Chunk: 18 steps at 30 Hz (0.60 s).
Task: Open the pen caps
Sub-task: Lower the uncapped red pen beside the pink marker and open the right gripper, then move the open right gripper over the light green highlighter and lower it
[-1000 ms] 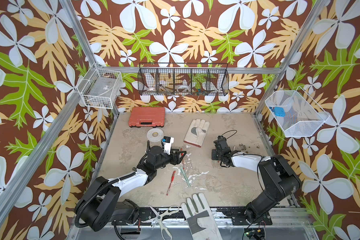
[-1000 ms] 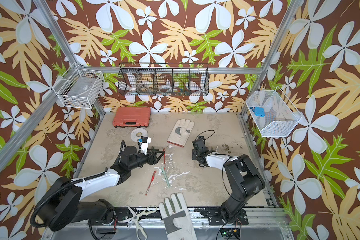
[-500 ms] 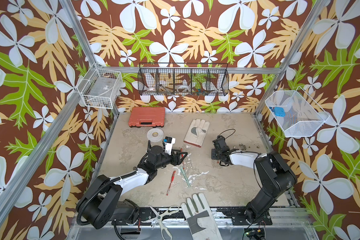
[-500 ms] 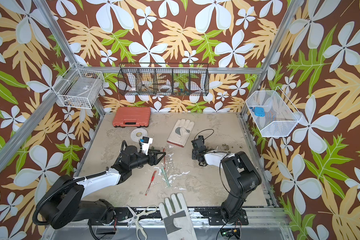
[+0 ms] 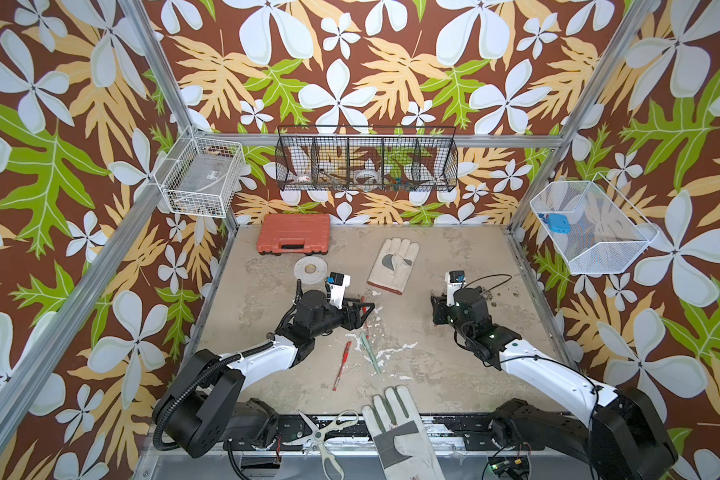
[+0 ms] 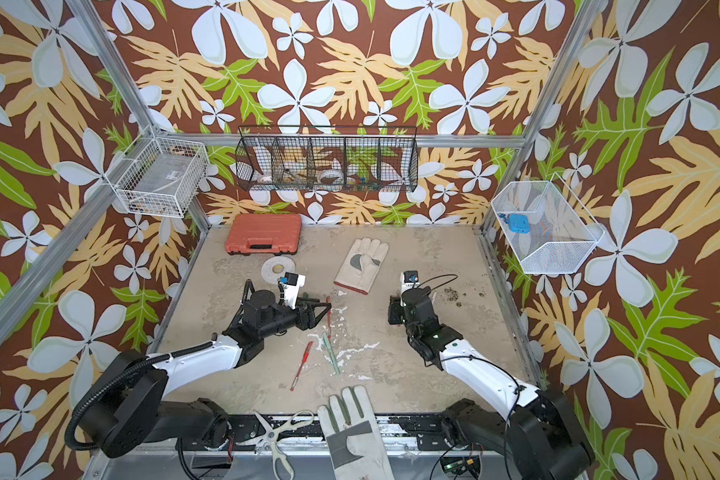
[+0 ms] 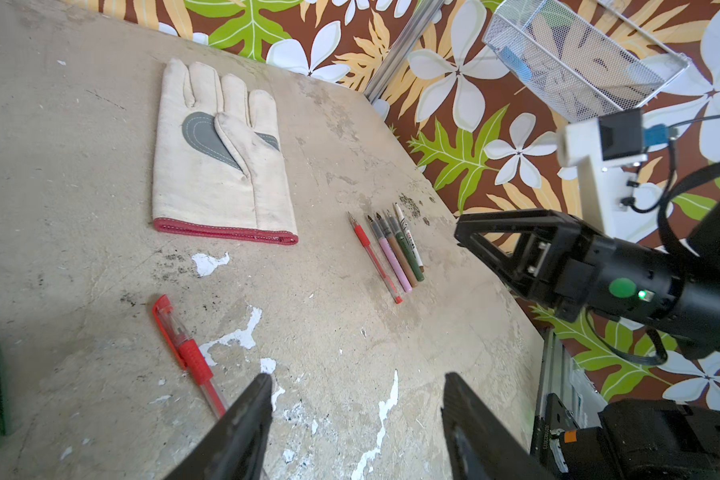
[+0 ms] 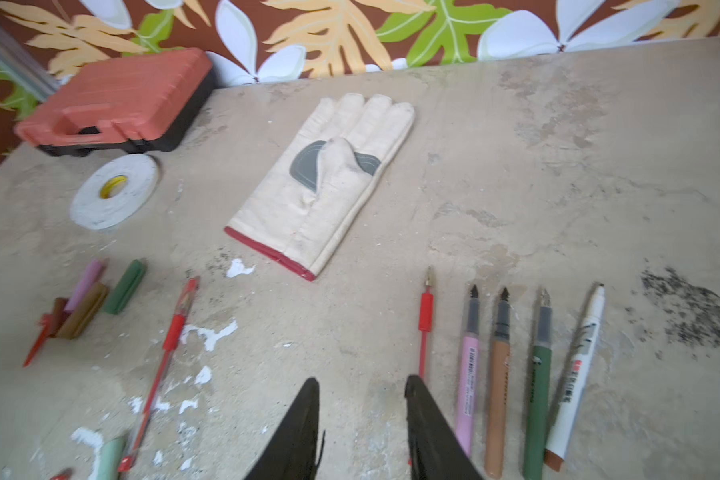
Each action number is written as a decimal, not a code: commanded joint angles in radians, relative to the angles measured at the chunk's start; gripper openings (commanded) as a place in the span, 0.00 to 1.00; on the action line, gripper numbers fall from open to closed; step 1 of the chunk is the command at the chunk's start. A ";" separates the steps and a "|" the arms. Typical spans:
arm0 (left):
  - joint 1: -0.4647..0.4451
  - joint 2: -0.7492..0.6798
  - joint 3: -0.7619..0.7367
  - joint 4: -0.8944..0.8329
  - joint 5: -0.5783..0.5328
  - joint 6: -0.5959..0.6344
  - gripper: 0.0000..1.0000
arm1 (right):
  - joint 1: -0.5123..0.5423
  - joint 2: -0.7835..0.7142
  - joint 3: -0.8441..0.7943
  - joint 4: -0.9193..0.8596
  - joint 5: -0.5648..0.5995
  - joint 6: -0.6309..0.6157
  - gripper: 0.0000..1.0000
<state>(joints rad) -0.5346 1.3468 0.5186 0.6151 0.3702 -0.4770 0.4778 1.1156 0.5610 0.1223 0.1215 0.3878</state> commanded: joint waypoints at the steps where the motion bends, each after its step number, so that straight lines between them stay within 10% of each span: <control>1: -0.001 0.010 0.020 -0.048 -0.048 0.003 0.65 | 0.002 -0.009 -0.003 0.047 -0.093 -0.032 0.33; 12: -0.001 0.085 0.101 -0.246 -0.192 -0.031 0.63 | 0.136 0.176 0.118 -0.039 -0.195 -0.107 0.31; 18: -0.001 -0.014 0.009 -0.299 -0.085 -0.182 0.61 | 0.327 0.230 0.201 -0.261 -0.079 -0.007 0.33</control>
<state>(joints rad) -0.5346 1.3716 0.5613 0.3664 0.2264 -0.5686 0.7563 1.3422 0.7559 -0.0101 -0.0135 0.3161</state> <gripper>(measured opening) 0.612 0.327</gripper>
